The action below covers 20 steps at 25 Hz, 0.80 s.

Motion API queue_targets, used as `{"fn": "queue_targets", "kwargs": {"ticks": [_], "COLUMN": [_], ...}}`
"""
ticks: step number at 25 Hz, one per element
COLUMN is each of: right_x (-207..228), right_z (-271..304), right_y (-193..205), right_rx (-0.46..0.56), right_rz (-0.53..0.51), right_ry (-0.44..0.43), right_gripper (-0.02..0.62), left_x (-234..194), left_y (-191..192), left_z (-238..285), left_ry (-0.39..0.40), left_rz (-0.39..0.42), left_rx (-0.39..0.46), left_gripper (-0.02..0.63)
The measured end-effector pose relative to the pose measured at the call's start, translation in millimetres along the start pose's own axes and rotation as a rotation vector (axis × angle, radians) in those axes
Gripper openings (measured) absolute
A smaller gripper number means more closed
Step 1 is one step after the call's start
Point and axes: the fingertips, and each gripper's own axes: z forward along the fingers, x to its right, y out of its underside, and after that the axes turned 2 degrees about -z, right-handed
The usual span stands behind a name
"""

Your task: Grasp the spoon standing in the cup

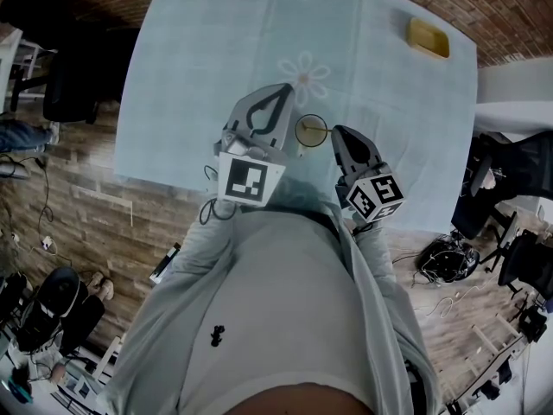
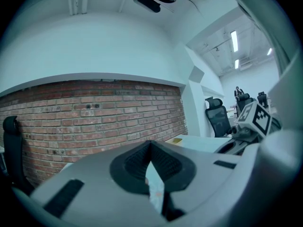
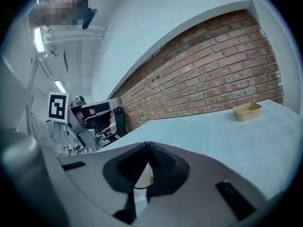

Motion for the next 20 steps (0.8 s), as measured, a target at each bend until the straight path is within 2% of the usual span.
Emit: {"fn": "queue_targets", "kwargs": {"ticks": [9,20], "right_x": [-10,-27], "right_z": [-6,-33], "right_y": [-20,-73], "right_rx": [0.027,0.133], "right_rz": [-0.04,-0.119], "right_ry": [-0.021,-0.041], "right_gripper": [0.017,0.017], "left_x": [3,6], "left_y": [-8,-20], "left_z": [1,2], "left_ry": [0.013,0.009], "left_rz": [0.01,0.016], "left_rx": [0.021,0.052], "left_gripper": [0.017,0.017]}}
